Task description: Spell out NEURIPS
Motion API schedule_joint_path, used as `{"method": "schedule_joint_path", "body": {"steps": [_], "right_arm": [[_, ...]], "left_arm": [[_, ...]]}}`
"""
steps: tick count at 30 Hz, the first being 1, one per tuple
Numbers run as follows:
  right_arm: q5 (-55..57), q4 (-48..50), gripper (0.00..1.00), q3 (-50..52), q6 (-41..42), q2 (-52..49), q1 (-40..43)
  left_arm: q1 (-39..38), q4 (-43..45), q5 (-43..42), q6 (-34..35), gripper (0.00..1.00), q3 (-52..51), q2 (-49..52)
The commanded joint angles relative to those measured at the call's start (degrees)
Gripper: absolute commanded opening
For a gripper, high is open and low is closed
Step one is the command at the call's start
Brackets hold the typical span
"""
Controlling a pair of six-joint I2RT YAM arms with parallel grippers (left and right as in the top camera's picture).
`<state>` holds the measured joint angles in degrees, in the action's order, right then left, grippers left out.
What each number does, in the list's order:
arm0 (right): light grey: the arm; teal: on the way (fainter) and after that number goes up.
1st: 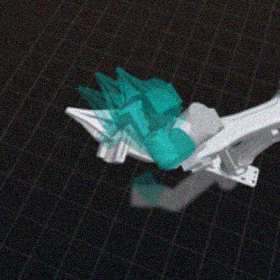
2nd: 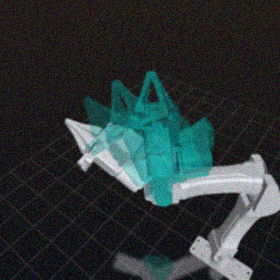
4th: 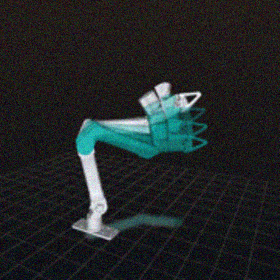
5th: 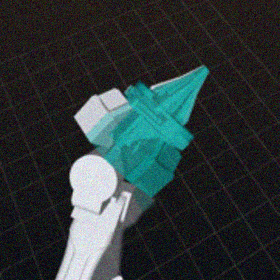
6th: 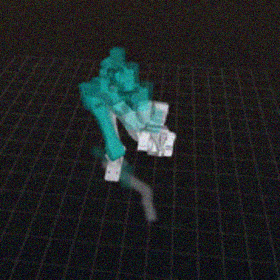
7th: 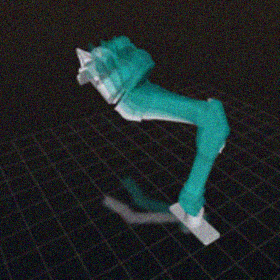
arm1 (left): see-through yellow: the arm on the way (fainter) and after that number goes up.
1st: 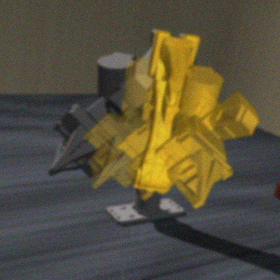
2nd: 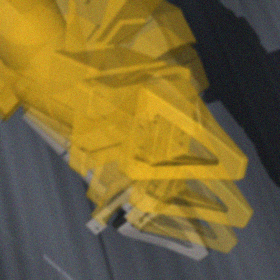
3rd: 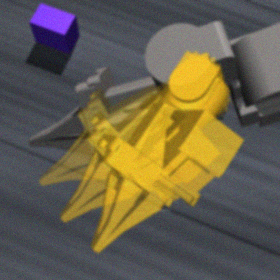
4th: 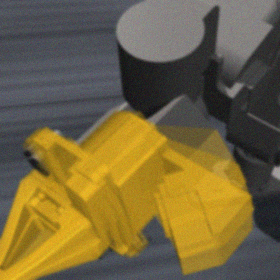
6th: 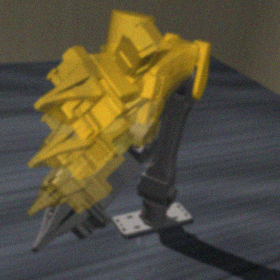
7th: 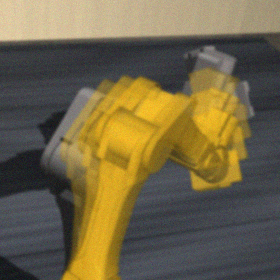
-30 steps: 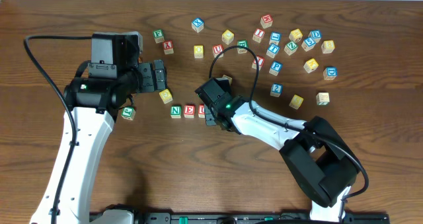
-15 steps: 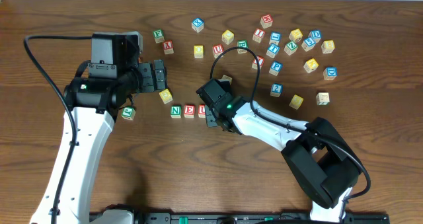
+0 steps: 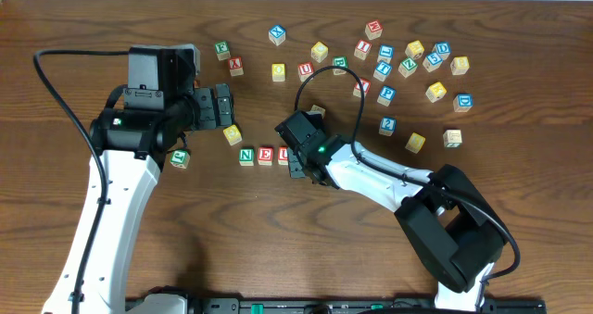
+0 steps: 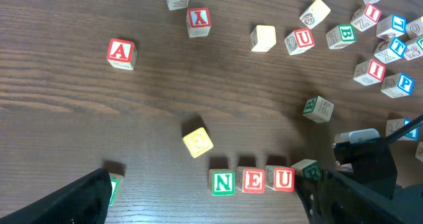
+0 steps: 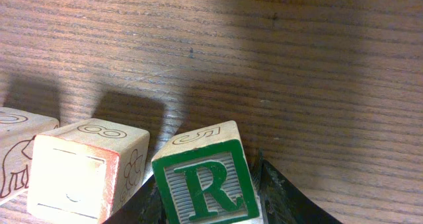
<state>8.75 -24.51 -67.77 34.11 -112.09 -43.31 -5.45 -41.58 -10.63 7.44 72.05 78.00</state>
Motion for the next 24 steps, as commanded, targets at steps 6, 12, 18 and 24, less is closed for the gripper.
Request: {"method": "schedule_joint_path", "body": {"steps": [6, 12, 18, 24], "right_arm": [[-0.3, -0.2, 0.37, 0.7, 0.5, 1.4, 0.0], [-0.3, -0.2, 0.36, 0.7, -1.2, 1.4, 0.0], [-0.3, 0.0, 0.36, 0.7, -4.7, 1.4, 0.0], [-0.3, 0.0, 0.36, 0.7, -7.5, 1.4, 0.0]], "left_arm": [[0.1, 0.0, -0.3, -0.3, 0.98, 1.3, -0.5], [0.1, 0.0, -0.3, -0.3, 0.98, 1.3, -0.5], [0.1, 0.0, -0.3, -0.3, 0.98, 1.3, -0.5], [0.1, 0.0, -0.3, -0.3, 0.98, 1.3, -0.5]]}}
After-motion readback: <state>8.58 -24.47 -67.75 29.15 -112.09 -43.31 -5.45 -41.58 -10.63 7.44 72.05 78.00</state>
